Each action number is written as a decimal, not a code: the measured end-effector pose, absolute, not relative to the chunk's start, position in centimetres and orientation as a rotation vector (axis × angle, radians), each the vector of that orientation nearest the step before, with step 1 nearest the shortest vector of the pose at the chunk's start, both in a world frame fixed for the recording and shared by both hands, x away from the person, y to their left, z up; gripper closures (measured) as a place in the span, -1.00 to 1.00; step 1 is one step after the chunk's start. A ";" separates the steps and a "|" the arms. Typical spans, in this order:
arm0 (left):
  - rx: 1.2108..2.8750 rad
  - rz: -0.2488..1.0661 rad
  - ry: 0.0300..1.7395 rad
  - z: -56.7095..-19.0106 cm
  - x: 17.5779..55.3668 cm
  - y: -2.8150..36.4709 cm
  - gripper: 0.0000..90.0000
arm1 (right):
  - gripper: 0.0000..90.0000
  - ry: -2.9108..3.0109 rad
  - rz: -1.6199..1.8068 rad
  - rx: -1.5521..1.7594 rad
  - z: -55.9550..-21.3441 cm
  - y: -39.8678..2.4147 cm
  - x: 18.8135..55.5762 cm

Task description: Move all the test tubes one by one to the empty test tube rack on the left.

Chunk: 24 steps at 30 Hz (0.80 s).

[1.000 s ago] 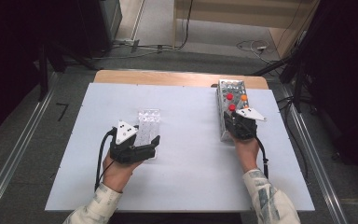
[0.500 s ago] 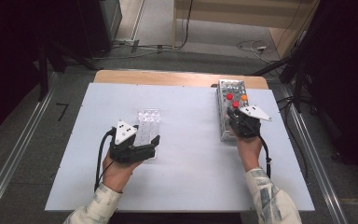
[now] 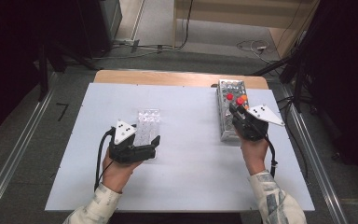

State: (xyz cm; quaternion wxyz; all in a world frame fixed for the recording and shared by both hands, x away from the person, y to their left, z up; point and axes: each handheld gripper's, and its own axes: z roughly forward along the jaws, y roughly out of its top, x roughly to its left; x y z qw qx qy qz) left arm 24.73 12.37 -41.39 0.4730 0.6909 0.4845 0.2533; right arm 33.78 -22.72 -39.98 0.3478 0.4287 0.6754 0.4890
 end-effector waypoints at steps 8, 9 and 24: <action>1.683 0.645 1.185 -41.2 24.6 12.5 -0.71 | 0.59 1.824 1.320 1.094 -39.9 -22.1 32.4; 1.683 0.649 1.180 -41.1 24.5 12.5 -0.71 | 0.59 1.837 1.323 1.091 -40.1 -21.9 32.4; 1.696 0.645 1.139 -40.7 23.9 11.5 -0.66 | 0.59 2.078 1.291 0.954 -42.7 -17.6 30.4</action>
